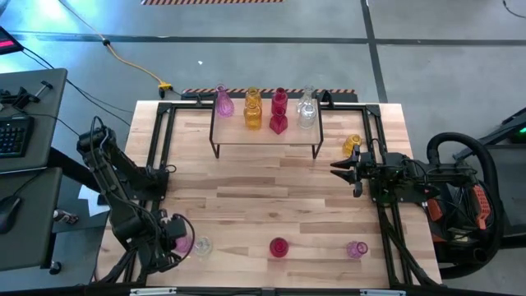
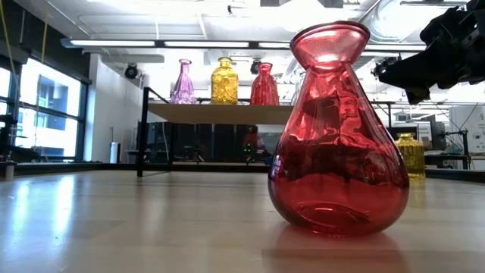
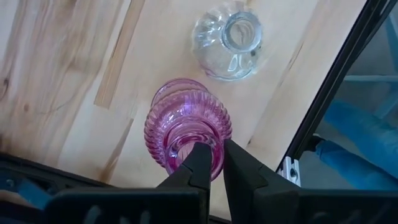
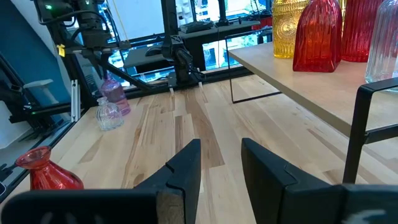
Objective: Sort vases onto shelf
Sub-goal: Put the left purple vase on the shelf and align it with the other purple vase
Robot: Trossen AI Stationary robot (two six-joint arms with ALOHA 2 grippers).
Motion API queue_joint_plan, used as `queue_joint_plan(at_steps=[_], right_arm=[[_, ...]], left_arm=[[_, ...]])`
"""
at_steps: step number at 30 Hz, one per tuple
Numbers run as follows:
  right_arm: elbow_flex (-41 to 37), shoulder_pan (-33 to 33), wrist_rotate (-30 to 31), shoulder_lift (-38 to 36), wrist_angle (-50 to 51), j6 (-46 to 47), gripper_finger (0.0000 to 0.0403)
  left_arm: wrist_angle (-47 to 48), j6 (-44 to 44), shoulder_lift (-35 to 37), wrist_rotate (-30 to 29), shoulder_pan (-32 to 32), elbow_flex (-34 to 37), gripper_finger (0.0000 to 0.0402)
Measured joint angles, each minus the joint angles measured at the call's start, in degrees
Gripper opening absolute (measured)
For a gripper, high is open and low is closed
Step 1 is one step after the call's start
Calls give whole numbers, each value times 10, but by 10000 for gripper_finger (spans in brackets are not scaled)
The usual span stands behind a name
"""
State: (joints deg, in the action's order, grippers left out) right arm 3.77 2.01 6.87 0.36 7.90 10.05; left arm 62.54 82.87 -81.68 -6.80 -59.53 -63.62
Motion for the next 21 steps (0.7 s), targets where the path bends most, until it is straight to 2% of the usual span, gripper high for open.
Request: queue_joint_plan(at_steps=[12, 21], right_arm=[[0, 0, 0, 0, 0, 0, 99], [0, 0, 0, 0, 0, 0, 99]], left_arm=[[9, -5, 33, 14, 0, 3, 12], [18, -36, 69, 22, 24, 2, 12]])
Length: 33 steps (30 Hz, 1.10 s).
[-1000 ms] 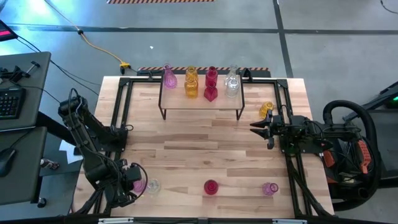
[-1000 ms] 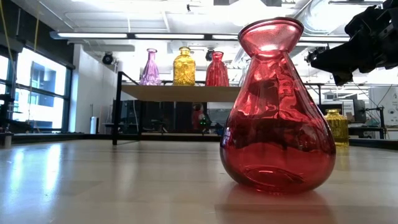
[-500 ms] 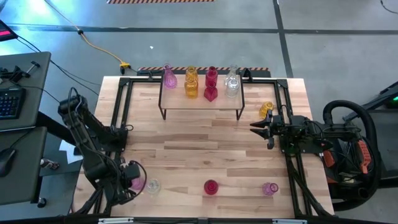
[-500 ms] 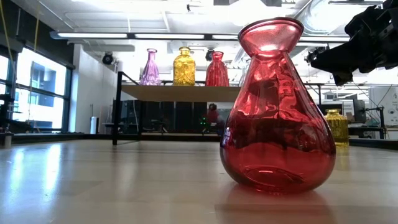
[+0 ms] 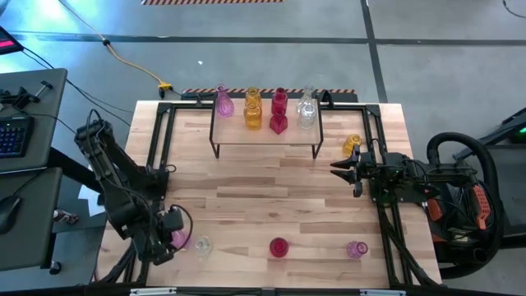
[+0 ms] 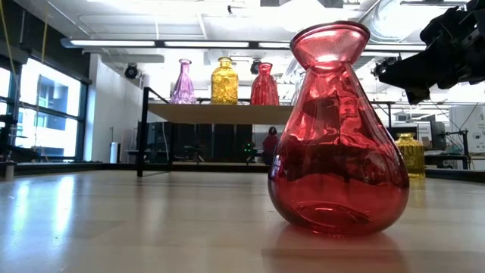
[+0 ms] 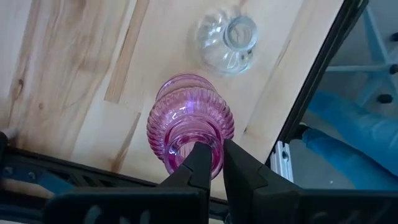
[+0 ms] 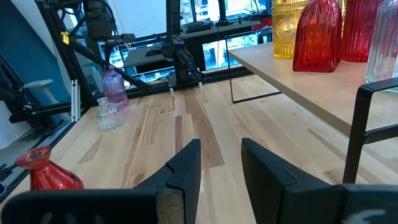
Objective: Sort vases onto shelf
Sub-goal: Put the left purple vase on the shelf and align it with the other purple vase
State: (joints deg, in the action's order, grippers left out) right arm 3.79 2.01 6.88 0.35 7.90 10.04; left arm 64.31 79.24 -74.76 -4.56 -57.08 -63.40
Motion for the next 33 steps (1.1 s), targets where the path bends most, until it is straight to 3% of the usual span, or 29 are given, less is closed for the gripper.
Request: queue_joint_plan(at_steps=[20, 33], right_arm=[[0, 0, 0, 0, 0, 0, 99], [0, 0, 0, 0, 0, 0, 99]], left_arm=[[184, -191, 15, -60, 136, -119, 12], [249, -423, 15, -81, 315, -196, 12]])
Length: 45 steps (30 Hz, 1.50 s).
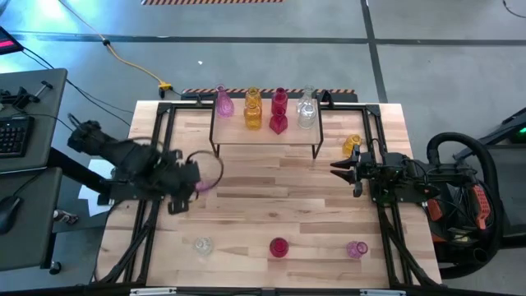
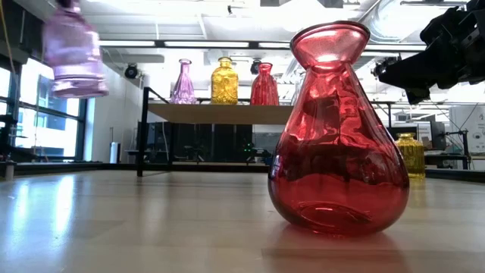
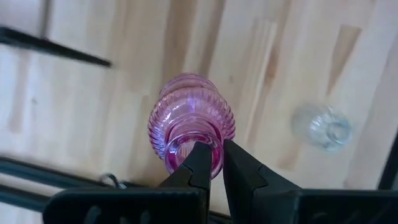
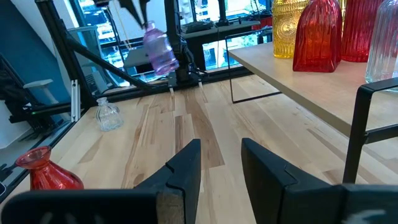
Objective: Sort vases onto shelf
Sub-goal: Put the left purple vase on the shelf and align it with the other purple vase
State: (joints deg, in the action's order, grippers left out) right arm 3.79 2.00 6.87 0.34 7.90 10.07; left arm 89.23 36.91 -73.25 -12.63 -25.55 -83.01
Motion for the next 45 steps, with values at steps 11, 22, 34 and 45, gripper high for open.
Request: queue_joint_plan(at_steps=[11, 22, 34, 45], right_arm=[[0, 0, 0, 0, 0, 0, 99], [0, 0, 0, 0, 0, 0, 99], [0, 0, 0, 0, 0, 0, 99], [0, 0, 0, 0, 0, 0, 99]], left_arm=[[8, -227, -25, 0, 167, -72, 12], [8, -417, -88, -9, 284, -159, 20], [8, -564, -185, -13, 388, -248, 23], [8, -601, -208, 22, 453, -285, 23]])
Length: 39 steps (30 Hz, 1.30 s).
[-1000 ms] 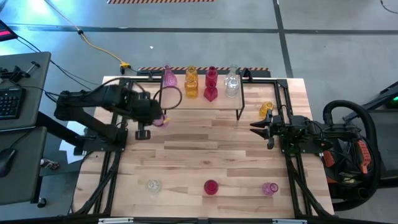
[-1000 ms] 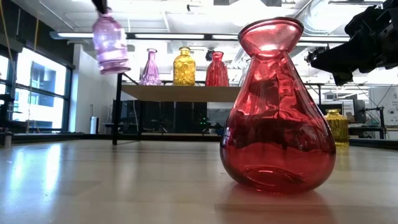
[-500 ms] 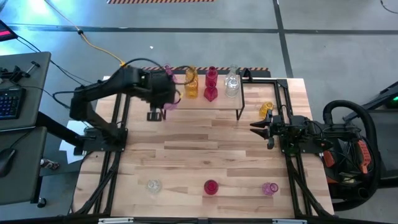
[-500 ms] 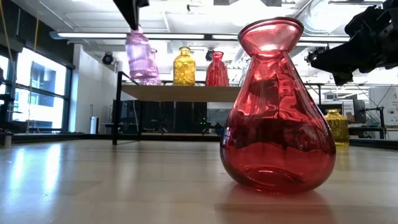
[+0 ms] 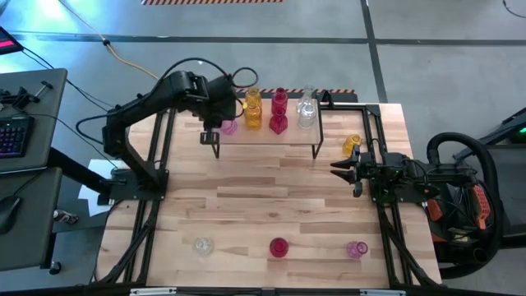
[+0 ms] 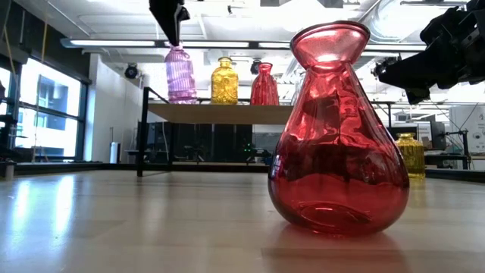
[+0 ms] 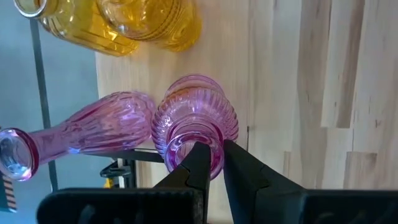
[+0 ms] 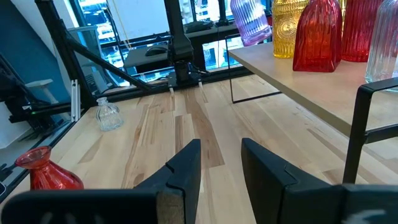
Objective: Sort vases onto shelf
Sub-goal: Put the left purple vase on the shelf and align it with the other purple vase
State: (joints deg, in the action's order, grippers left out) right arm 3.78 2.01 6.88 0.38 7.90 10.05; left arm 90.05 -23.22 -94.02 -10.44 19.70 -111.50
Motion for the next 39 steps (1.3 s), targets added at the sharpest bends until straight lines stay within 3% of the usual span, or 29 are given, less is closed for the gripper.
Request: queue_joint_plan(at_steps=[39], right_arm=[[0, 0, 0, 0, 0, 0, 99]], left_arm=[[-1, -35, 0, 24, 61, 20, 23]])
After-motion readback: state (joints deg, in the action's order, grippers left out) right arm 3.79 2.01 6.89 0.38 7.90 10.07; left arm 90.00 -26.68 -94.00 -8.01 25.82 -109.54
